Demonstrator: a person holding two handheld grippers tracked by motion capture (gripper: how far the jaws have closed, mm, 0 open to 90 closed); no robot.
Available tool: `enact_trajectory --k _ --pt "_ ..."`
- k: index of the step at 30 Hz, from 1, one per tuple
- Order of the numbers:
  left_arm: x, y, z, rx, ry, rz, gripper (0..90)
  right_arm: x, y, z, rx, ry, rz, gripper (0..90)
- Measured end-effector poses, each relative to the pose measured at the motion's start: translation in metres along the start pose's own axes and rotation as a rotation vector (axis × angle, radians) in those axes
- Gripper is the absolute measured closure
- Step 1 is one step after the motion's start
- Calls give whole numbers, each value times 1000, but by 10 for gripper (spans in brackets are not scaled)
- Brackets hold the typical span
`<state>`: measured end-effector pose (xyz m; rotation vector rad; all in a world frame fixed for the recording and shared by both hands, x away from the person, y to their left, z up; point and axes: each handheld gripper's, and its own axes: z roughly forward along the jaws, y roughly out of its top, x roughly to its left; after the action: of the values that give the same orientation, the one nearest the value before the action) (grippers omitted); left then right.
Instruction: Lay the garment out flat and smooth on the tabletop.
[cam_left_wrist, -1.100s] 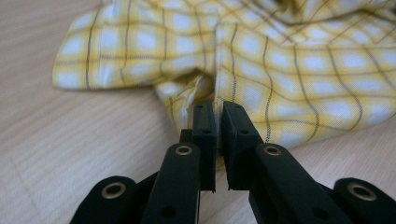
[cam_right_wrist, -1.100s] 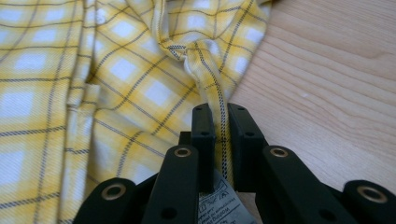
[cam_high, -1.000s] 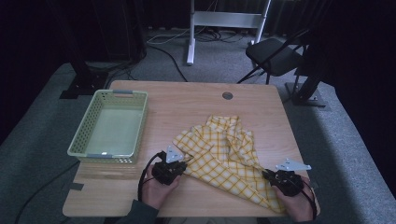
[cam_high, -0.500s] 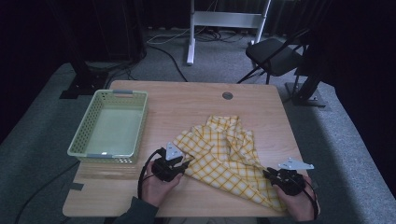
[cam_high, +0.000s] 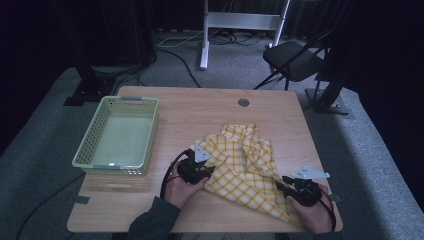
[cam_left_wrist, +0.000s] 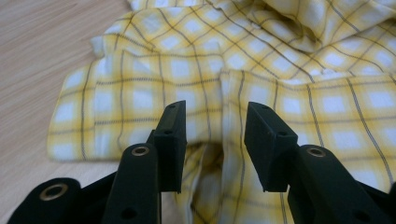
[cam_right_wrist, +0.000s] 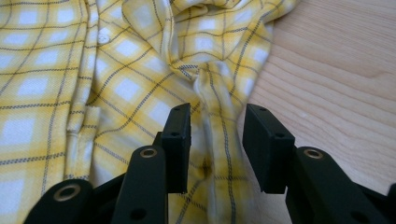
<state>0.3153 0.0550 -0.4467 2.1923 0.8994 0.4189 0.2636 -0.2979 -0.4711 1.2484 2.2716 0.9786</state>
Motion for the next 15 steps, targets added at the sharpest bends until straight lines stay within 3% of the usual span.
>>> enact_trajectory --k 15 --pt "-3 14 32 57 -21 43 564 -2 1 12 34 16 -3 590"
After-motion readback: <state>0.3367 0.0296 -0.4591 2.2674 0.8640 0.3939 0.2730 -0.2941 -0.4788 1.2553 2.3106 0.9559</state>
